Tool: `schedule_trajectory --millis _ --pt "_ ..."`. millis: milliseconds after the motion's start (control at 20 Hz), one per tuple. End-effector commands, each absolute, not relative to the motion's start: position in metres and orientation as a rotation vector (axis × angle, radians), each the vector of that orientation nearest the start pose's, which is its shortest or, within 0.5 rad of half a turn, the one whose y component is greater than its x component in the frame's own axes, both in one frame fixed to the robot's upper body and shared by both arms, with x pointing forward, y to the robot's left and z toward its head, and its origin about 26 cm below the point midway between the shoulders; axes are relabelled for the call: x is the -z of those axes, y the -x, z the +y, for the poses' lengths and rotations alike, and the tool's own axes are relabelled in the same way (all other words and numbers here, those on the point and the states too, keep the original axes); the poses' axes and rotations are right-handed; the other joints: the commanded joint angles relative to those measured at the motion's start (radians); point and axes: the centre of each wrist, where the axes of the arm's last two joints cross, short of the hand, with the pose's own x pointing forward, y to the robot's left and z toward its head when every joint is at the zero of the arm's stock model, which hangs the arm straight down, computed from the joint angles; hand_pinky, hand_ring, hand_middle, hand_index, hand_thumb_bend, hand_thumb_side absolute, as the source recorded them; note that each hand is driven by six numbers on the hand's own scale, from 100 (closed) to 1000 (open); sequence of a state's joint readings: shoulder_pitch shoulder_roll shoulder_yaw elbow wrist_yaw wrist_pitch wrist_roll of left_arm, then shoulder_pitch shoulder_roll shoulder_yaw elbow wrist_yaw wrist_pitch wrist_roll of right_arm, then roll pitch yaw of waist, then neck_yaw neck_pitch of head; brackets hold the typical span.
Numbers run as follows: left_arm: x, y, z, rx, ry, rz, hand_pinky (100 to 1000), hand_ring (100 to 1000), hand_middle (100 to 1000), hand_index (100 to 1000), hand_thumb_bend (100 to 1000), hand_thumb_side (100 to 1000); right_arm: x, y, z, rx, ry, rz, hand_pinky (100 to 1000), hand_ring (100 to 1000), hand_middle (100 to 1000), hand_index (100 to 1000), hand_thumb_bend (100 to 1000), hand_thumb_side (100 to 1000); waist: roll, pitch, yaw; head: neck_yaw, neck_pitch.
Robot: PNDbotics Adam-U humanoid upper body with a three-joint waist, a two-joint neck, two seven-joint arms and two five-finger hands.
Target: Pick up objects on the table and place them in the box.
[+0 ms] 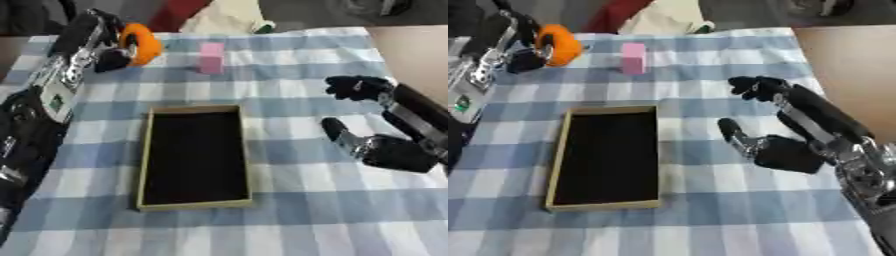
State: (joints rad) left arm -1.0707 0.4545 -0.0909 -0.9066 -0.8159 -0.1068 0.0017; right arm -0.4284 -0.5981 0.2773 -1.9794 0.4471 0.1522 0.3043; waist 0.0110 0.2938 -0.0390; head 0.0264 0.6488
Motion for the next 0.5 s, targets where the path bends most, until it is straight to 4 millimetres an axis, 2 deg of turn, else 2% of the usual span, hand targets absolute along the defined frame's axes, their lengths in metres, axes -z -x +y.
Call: schedule_trajectory --millis 50,250,500 --pt "-0.299 -0.475 0.276 1.106 -1.141 -1.894 649 493 432 620 100 417 -0.227 -0.301 -0.232 -1.307 0.601 -1.902 858 841 826 964 223 793 0.003 -0.028 0.005 -0.008 -0.007" --pt "-0.316 -0.456 0.263 1.252 -1.076 -1.974 651 497 438 622 100 425 -0.226 -0.301 -0.233 -1.308 0.606 -1.897 858 841 826 964 222 793 0.007 -0.032 0.015 -0.018 -0.007" --pt "-0.322 -0.430 0.242 1.451 -0.959 -2.020 654 521 448 624 100 432 -0.225 -0.301 -0.234 -1.306 0.608 -1.893 858 840 825 964 220 794 0.012 -0.036 0.022 -0.028 -0.007"
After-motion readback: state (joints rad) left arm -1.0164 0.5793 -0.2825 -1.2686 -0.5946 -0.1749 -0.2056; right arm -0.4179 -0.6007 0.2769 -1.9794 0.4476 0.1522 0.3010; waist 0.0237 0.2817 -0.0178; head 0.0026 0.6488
